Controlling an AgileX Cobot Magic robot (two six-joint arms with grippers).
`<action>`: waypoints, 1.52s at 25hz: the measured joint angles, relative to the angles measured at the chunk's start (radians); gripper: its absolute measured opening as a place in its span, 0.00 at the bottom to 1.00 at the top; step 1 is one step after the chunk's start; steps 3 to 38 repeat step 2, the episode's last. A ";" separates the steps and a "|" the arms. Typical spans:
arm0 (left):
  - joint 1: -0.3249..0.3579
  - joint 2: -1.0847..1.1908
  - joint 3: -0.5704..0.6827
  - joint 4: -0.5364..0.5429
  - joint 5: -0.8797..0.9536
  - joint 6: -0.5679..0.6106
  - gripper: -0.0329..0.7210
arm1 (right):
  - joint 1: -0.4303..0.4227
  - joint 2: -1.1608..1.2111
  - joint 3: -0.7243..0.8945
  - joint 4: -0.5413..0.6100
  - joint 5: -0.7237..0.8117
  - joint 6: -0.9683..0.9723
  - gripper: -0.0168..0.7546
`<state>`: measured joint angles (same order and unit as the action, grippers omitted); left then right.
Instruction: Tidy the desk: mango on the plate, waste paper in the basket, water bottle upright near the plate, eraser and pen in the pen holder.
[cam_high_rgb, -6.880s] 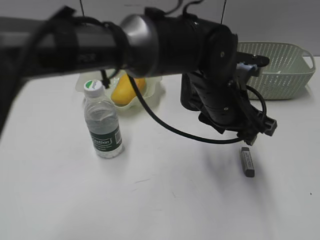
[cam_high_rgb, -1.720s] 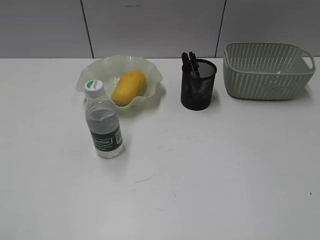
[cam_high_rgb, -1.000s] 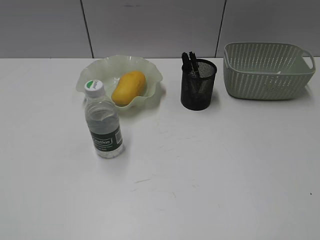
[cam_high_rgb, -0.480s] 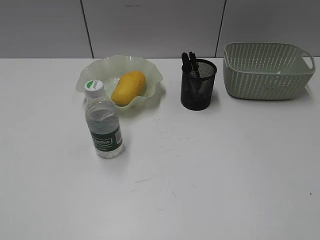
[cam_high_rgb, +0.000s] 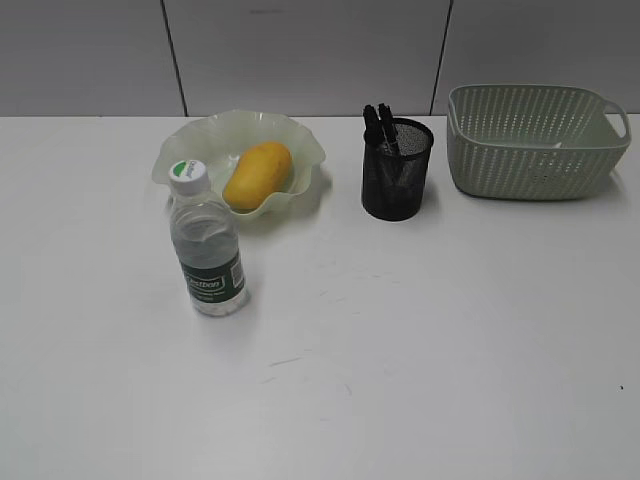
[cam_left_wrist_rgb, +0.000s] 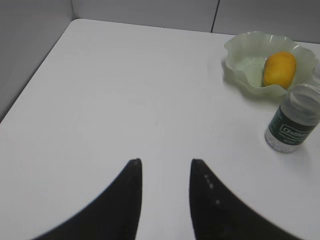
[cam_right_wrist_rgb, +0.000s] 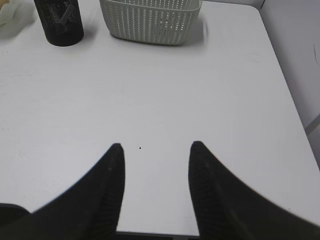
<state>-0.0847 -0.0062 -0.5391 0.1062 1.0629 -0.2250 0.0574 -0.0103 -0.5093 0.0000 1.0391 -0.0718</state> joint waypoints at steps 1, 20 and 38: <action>0.000 0.000 0.000 0.000 0.000 0.000 0.36 | 0.000 0.000 0.000 0.000 0.000 0.000 0.47; 0.000 0.000 0.000 0.000 0.000 0.000 0.36 | 0.000 0.000 0.000 0.000 0.000 0.000 0.47; 0.000 0.000 0.000 0.000 0.000 0.000 0.36 | 0.000 0.000 0.000 0.000 0.000 0.000 0.47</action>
